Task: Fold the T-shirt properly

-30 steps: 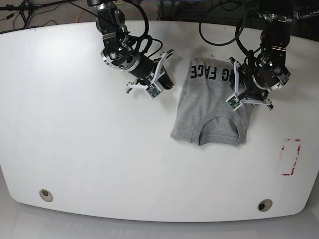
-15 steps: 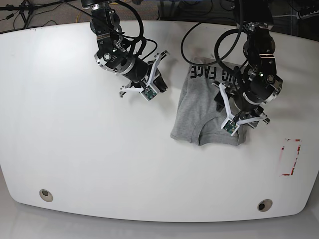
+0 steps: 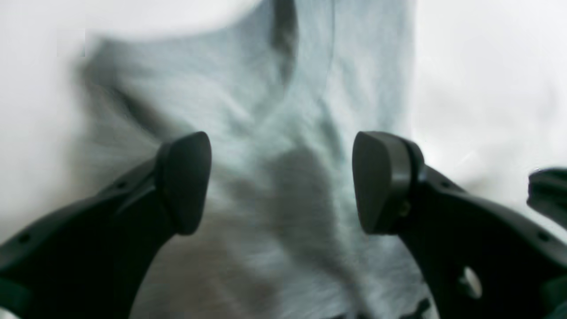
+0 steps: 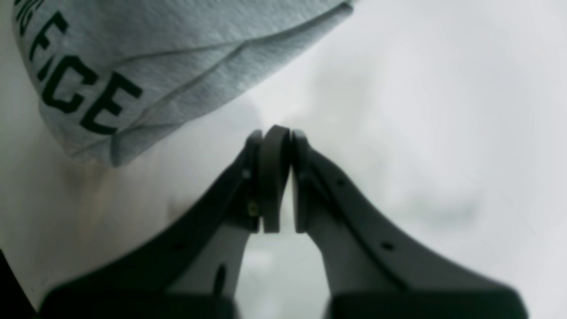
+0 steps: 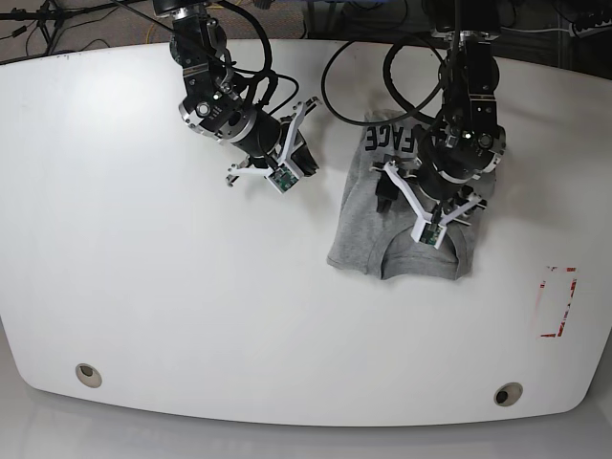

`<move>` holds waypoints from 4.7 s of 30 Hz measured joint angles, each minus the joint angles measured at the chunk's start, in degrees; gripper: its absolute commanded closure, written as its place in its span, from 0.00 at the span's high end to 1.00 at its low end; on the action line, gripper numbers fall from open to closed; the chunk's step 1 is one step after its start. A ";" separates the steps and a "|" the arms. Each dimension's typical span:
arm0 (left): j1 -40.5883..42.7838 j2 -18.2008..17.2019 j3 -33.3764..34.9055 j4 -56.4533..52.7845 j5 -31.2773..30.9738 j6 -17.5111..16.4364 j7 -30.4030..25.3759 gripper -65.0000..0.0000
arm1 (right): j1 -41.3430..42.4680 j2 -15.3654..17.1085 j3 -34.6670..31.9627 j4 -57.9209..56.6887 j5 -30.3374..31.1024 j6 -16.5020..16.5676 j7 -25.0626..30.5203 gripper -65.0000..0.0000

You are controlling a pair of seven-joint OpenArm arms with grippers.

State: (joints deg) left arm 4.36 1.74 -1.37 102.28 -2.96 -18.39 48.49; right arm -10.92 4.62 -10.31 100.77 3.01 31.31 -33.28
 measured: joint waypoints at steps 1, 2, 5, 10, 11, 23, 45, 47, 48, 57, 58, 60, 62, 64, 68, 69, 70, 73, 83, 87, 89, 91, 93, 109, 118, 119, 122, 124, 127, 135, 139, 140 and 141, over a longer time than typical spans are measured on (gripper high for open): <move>0.17 0.00 0.02 -1.25 -0.15 0.04 -1.18 0.72 | 0.00 0.02 -0.07 0.00 0.00 0.00 0.04 0.06; 0.22 0.17 -0.22 -2.73 -0.17 0.50 -1.84 0.72 | -0.02 0.02 -0.07 0.00 0.00 -0.02 0.02 0.06; -0.09 -0.50 -1.11 -7.37 -0.81 0.17 -4.48 0.72 | -0.15 0.13 -0.02 0.00 0.00 -0.02 0.04 0.06; -1.77 -3.52 -2.80 -14.67 -2.47 -0.68 -8.79 0.72 | -0.28 0.33 0.13 0.02 -0.04 -0.02 -0.13 0.06; -2.32 -4.13 -3.13 -15.04 -2.40 -0.66 -8.63 0.72 | -0.33 0.31 0.13 0.07 -0.02 -0.02 0.00 0.06; -1.99 -17.42 -5.18 -18.21 -5.01 -4.76 -9.77 0.72 | -1.68 0.28 5.60 2.75 -0.11 0.22 -0.26 0.06; -1.11 -38.18 -15.82 -33.35 -3.87 -17.79 -8.90 0.72 | -4.90 0.26 8.74 7.74 -0.02 1.95 0.00 0.06; -0.09 -38.34 -17.51 -33.42 -3.61 -17.92 -8.87 0.72 | -5.20 0.15 8.79 7.78 -0.04 1.97 -0.04 0.06; 0.35 -38.32 -18.27 -33.42 -3.50 -18.14 -8.87 0.72 | -5.20 0.15 8.83 7.80 -0.04 1.97 -0.02 0.06; 2.62 -38.12 -23.15 -32.70 -2.67 -21.31 -6.58 0.71 | -5.64 -0.02 8.87 8.70 -0.13 1.92 0.00 0.06; 2.62 -37.66 -23.37 -31.93 -2.21 -21.33 -5.75 0.71 | -5.84 -0.04 8.85 8.90 -0.24 1.90 0.00 0.06; 2.71 -36.37 -24.09 -29.20 -1.33 -21.35 -3.19 0.71 | -6.12 -0.17 8.85 9.49 -0.24 1.90 -0.17 0.06; 2.95 -35.08 -24.48 -25.94 -0.50 -21.31 -0.48 0.71 | -6.29 -0.13 8.85 10.71 -0.31 1.84 -0.22 0.06; 3.32 -33.66 -24.52 -22.38 -0.20 -21.49 1.51 0.71 | -6.32 -0.02 8.85 11.96 -0.33 1.70 -0.17 0.06; 3.21 -31.89 -24.46 -14.71 -0.96 -22.10 2.40 0.71 | -6.27 0.00 9.27 13.81 -0.24 1.73 0.24 0.06; 3.04 -31.41 -24.46 -12.52 -1.09 -22.12 2.21 0.71 | -6.27 0.00 9.51 13.99 -0.24 1.73 0.24 0.06; 2.78 -30.84 -24.48 -10.71 -0.92 -21.88 1.97 0.71 | -6.29 0.00 9.97 14.05 -0.22 1.73 0.28 0.06; 2.51 -28.00 -24.65 -5.51 -0.87 -21.55 1.51 0.69 | -6.32 0.00 11.93 14.03 -0.28 1.75 0.20 0.06; 7.26 -15.15 -23.17 0.15 0.13 -21.86 -17.33 0.58 | -9.16 0.28 22.23 9.16 -7.69 1.70 18.82 0.06; 11.23 -12.33 -20.39 1.01 1.60 -21.20 -21.00 0.58 | -12.22 -0.24 25.68 6.01 -8.83 2.23 26.10 0.06; 13.90 -10.78 -19.52 3.37 2.58 -18.78 -21.92 0.58 | -14.01 -0.22 27.21 5.29 -8.85 2.12 28.30 0.06; 16.81 -9.64 -18.78 5.40 2.99 -16.63 -23.15 0.58 | -16.15 -0.17 28.57 5.22 -8.79 2.12 30.34 0.06; 19.10 -8.83 -18.25 6.80 3.37 -15.65 -22.91 0.58 | -18.08 -0.17 29.31 5.22 -8.79 2.08 31.26 0.06; 47.98 0.87 -18.16 11.13 3.13 -15.72 -22.99 0.58 | -38.62 0.11 29.97 5.16 1.99 1.77 31.28 0.06; 56.11 0.59 -18.18 9.29 2.93 -15.04 -23.91 0.58 | -48.78 -0.68 28.85 1.27 3.08 1.92 39.10 0.06; 56.41 0.61 -18.18 8.48 2.93 -15.04 -23.78 0.58 | -49.29 -0.66 28.17 -0.46 2.97 1.79 40.65 0.06; 56.46 0.59 -18.16 4.37 0.90 -15.08 -23.71 0.58 | -49.83 -0.63 26.18 -6.19 2.36 1.75 44.22 0.06; 55.60 0.35 -18.03 0.44 -0.63 -15.06 -24.13 0.58 | -49.46 -0.63 24.96 -10.64 2.16 1.73 47.10 0.06; 53.20 -1.18 -17.81 -5.86 -1.36 -15.39 -23.19 0.58 | -47.54 -0.96 24.04 -18.10 0.15 1.75 49.48 0.06; 43.17 -2.84 -16.90 -23.50 -1.97 -14.58 -24.02 0.58 | -38.18 -0.61 24.11 -39.58 -3.10 0.55 55.23 0.06; 38.53 -2.27 -16.72 -33.22 -2.03 -14.88 -26.40 0.58 | -32.79 0.61 23.56 -50.23 -2.89 1.25 57.77 0.06; 37.33 -2.38 -16.72 -35.80 -2.01 -14.93 -27.58 0.58 | -31.61 0.98 23.56 -52.50 -2.82 1.53 58.27 0.06; 36.44 -2.56 -16.72 -38.71 -1.84 -14.86 -28.81 0.58 | -30.42 1.36 23.58 -54.58 -2.80 1.33 58.14 0.06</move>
State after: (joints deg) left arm 40.80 -0.82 -18.09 63.57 -4.80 -33.26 19.68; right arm -41.34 5.98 13.28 46.19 0.21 32.64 24.86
